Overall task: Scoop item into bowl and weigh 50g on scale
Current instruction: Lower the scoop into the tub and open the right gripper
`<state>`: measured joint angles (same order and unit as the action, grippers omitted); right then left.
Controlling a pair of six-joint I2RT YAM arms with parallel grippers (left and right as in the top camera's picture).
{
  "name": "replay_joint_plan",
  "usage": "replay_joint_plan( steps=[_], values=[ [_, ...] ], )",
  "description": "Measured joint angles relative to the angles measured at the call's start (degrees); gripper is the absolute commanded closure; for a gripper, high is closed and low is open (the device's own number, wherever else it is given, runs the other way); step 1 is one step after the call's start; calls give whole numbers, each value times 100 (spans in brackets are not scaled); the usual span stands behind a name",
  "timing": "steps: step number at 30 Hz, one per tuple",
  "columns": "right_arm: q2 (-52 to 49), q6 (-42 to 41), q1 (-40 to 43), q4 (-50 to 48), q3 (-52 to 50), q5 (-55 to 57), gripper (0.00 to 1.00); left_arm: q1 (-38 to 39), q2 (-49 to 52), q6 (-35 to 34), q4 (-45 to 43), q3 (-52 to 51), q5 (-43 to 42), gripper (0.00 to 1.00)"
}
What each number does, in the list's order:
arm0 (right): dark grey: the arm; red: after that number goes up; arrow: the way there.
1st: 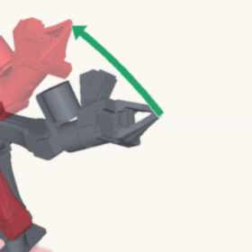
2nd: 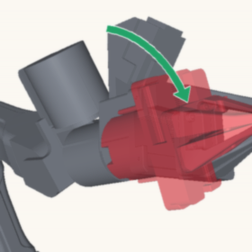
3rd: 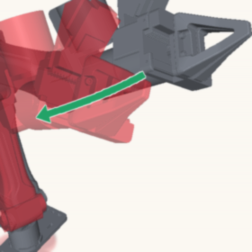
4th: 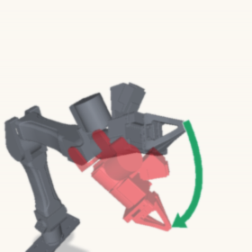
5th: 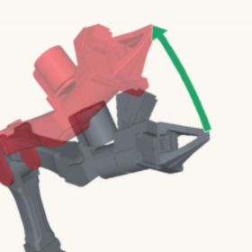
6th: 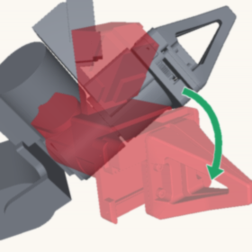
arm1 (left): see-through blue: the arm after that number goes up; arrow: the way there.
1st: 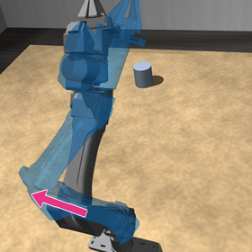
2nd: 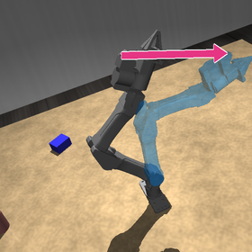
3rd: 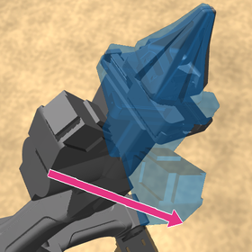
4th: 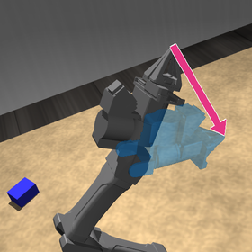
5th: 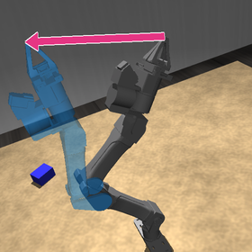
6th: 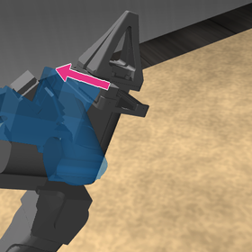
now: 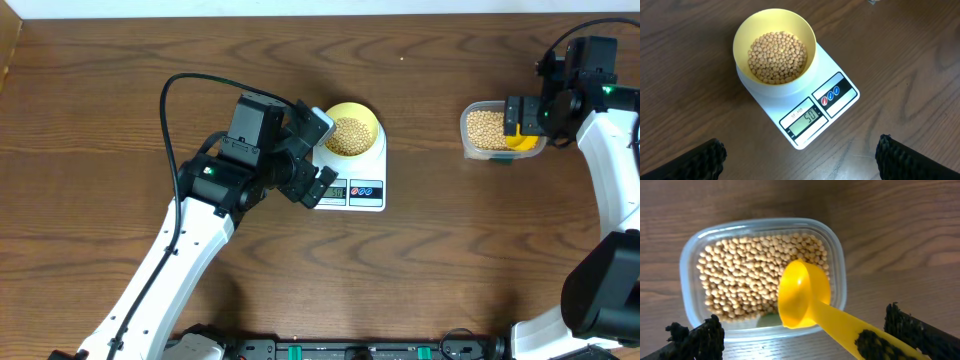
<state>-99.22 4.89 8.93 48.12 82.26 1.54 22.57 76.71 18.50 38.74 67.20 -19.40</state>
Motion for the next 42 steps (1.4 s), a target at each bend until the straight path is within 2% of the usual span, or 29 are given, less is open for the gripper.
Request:
replay_joint_plan(
  steps=[21, 36, 42],
  values=[
    [0, 317, 0, 859, 0, 125, 1, 0, 0, 0, 0, 0, -2, 2],
    [0, 472, 0, 1456, 0, -387, 1, -2, 0, 0, 0, 0, 0, 2],
    [0, 629, 0, 1333, 0, 35, 1, 0, 0, -2, 0, 0, 0, 2]
  ],
)
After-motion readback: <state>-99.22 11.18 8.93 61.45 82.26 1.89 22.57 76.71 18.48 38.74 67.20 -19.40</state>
